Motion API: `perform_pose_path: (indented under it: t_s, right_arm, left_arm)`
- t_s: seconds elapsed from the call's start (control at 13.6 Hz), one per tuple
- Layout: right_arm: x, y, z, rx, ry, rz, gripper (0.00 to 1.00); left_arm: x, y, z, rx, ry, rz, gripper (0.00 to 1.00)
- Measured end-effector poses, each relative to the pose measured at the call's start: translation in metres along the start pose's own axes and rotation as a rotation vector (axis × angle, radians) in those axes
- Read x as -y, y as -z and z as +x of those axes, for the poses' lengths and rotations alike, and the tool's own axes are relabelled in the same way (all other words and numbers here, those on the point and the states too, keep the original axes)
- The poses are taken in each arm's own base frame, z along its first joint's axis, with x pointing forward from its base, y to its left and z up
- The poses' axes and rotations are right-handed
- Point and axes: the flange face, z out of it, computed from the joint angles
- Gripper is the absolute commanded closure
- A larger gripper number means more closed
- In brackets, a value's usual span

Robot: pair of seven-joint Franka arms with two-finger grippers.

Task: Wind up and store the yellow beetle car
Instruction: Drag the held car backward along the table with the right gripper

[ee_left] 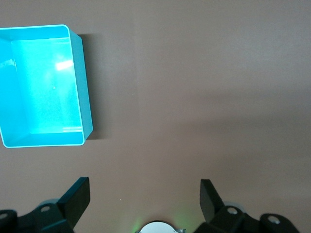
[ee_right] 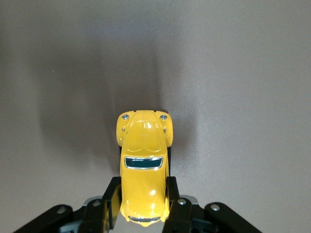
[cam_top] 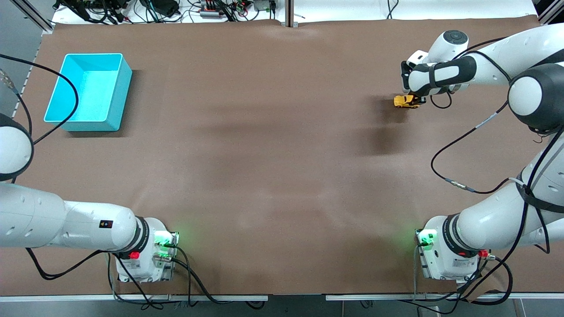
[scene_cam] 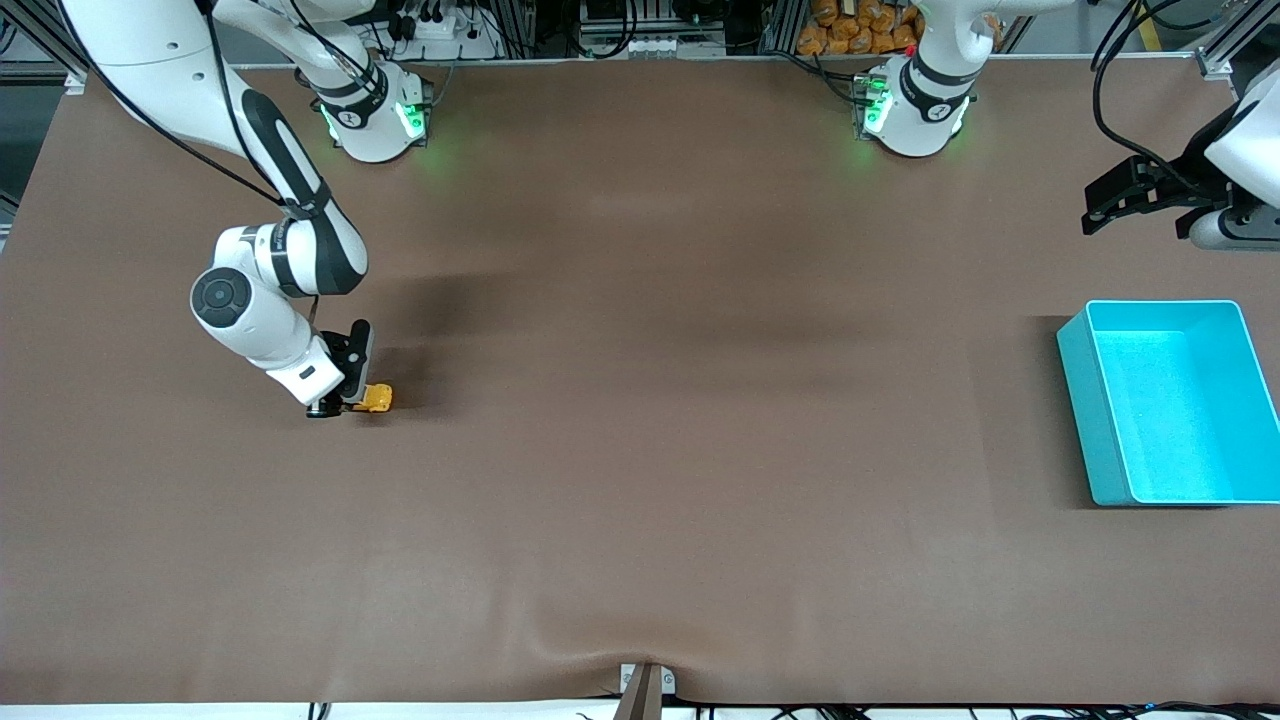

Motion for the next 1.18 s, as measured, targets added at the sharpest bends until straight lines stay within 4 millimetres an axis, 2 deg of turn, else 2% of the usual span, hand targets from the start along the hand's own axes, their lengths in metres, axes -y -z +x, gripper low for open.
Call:
perform_pose_path:
  t_s: [0.52, 0.96, 1.18]
  right_arm:
    - [0.000, 0.000, -0.002, 0.001, -0.003, 0.001, 0.61]
    - [-0.001, -0.002, -0.037, 0.005, -0.006, 0.014, 0.61]
    - [-0.001, -0.002, -0.046, 0.005, 0.000, 0.016, 0.61]
  left_arm:
    - [-0.005, 0.001, 0.000, -0.003, -0.010, 0.001, 0.00]
    - [-0.010, 0.004, -0.001, -0.009, -0.018, 0.002, 0.00]
    - [-0.010, 0.004, -0.001, -0.009, -0.018, 0.002, 0.00]
